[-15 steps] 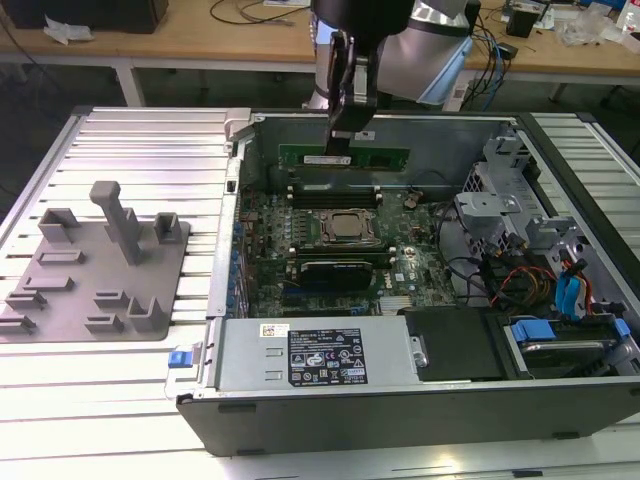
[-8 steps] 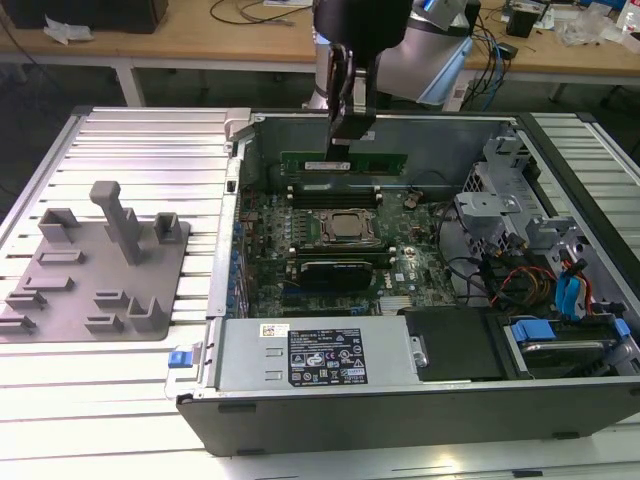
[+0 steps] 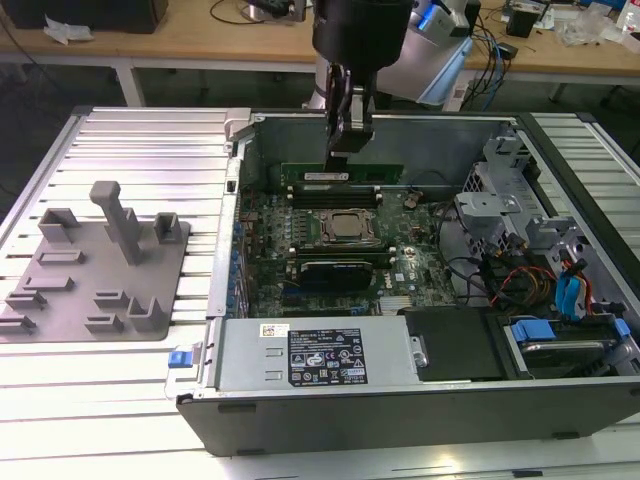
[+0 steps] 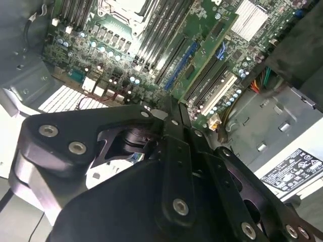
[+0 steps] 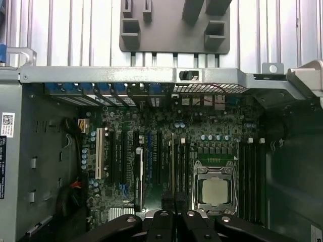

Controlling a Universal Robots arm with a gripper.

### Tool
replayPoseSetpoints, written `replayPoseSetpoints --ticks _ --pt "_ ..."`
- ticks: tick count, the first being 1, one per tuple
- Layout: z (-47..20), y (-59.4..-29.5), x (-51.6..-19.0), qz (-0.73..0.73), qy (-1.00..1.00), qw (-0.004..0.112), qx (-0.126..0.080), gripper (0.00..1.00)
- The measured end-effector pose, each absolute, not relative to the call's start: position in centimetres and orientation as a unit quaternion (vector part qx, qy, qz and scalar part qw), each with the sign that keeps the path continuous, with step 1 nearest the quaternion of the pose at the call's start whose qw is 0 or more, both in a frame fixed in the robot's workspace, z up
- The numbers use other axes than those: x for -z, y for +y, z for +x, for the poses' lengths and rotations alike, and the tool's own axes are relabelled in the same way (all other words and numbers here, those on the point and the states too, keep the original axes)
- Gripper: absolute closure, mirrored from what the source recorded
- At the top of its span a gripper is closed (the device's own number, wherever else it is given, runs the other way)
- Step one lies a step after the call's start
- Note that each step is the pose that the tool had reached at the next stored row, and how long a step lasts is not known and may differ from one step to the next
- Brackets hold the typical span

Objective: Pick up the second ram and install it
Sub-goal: 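Pick up the second ram and move it above second insertion slot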

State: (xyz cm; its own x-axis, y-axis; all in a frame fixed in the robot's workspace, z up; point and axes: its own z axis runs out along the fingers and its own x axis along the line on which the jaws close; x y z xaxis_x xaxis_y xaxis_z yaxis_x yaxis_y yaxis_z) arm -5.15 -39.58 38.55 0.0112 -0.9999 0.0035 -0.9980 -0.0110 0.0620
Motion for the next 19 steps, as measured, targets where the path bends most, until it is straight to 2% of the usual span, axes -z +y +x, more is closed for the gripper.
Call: replayPoseSetpoints --ticks 19 --pt "-4.3 -37.8 -33.2 0.711 -0.703 0.023 0.020 0.91"
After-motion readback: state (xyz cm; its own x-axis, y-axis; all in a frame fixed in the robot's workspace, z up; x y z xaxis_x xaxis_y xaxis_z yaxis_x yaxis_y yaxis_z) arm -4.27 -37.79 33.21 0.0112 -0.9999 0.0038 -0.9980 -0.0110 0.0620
